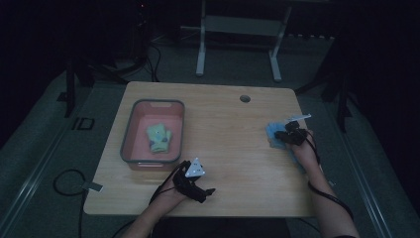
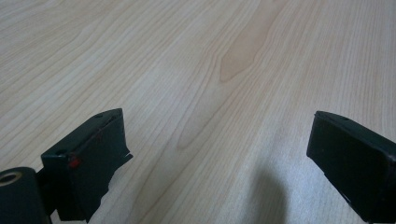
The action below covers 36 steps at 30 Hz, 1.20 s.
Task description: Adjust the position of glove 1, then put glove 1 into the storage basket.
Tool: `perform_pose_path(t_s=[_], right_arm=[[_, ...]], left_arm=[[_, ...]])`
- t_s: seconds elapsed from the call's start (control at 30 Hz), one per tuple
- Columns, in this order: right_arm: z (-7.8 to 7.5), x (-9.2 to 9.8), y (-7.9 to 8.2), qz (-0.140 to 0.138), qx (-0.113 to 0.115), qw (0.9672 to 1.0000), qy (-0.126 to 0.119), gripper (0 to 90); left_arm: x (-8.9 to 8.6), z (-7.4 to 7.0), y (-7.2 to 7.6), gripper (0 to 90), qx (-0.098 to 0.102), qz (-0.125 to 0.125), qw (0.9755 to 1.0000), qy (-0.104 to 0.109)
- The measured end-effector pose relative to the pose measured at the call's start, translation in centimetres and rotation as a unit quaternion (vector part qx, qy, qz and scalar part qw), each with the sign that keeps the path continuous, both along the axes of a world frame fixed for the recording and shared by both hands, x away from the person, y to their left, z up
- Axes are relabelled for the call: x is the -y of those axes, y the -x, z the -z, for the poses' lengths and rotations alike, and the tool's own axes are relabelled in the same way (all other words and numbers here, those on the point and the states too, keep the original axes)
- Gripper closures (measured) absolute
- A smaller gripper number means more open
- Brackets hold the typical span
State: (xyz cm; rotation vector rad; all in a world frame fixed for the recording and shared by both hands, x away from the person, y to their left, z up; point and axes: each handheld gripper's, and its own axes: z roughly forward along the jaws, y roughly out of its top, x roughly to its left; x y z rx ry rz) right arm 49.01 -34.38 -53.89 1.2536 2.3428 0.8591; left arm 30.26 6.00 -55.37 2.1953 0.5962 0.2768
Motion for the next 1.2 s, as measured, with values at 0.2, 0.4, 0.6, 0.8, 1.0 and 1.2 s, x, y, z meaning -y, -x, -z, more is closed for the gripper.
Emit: perform_pose_path(t_s=[0.2, 0.4, 0.6, 0.8, 1.0, 1.2], right_arm=[[-2.2, -0.9, 1.5, 0.016, 0.008, 0.9994, -0.03, 87.3], [-4.9, -3.2, 4.3, -0.004, 0.037, 0.9982, -0.046, 87.7], [-6.4, -5.2, 6.3, -0.014, 0.048, 0.9969, -0.061, 87.7], [-7.5, -7.9, 8.7, -0.021, 0.061, 0.9959, -0.063, 87.7], [-7.2, -10.5, 10.2, -0.023, 0.052, 0.996, -0.069, 87.7], [-5.8, -13.0, 11.4, -0.04, 0.058, 0.9955, -0.064, 87.6]], left_arm=[[-0.1, 0.0, -0.1, 4.9, 0.005, -0.004, 1.0, -0.001], [-0.2, 0.1, -0.1, 4.8, 0.009, -0.004, 0.9999, -0.006], [-0.3, 0.0, -0.2, 4.8, 0.014, -0.007, 0.9999, -0.004], [-0.3, 0.1, -0.1, 4.7, 0.017, -0.008, 0.9998, -0.006], [-0.3, 0.0, -0.1, 4.7, 0.023, -0.008, 0.9997, -0.008], [-0.4, 0.1, 0.3, 4.7, 0.031, -0.009, 0.9995, -0.008]])
